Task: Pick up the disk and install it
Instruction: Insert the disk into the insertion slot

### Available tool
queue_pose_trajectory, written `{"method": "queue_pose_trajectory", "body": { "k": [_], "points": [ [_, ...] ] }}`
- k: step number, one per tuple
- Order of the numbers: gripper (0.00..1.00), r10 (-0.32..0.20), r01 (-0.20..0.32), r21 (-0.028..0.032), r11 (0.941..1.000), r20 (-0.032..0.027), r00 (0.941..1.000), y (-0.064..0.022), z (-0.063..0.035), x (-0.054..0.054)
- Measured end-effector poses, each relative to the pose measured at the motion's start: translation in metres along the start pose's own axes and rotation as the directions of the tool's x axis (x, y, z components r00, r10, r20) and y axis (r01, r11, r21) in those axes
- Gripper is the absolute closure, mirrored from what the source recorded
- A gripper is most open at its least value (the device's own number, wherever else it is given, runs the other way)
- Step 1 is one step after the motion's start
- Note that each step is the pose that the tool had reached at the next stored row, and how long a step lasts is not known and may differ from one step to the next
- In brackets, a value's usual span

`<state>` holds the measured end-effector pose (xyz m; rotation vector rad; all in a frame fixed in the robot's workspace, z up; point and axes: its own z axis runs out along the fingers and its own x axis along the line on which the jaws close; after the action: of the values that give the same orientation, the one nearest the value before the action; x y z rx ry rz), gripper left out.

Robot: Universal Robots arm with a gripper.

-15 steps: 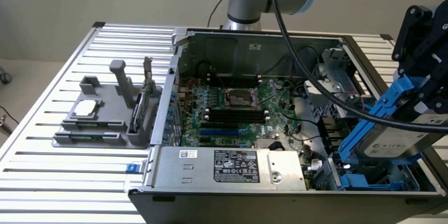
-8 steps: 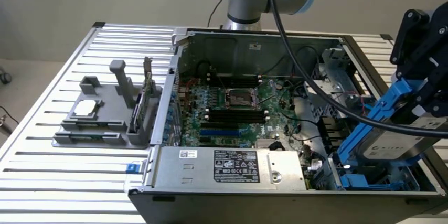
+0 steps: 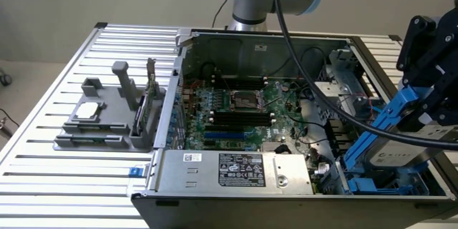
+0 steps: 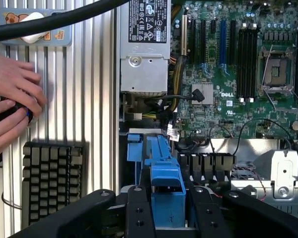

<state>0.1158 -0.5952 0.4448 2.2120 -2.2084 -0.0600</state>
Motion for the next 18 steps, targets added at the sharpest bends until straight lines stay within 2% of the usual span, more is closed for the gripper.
{"method": "queue_pose_trajectory", "body": {
  "k": [18],
  "points": [
    [0.67,0.000,0.000,0.0031,1.0000,0.0001,1.0000,0.0000,0.0170,0.000]
  ]
}}
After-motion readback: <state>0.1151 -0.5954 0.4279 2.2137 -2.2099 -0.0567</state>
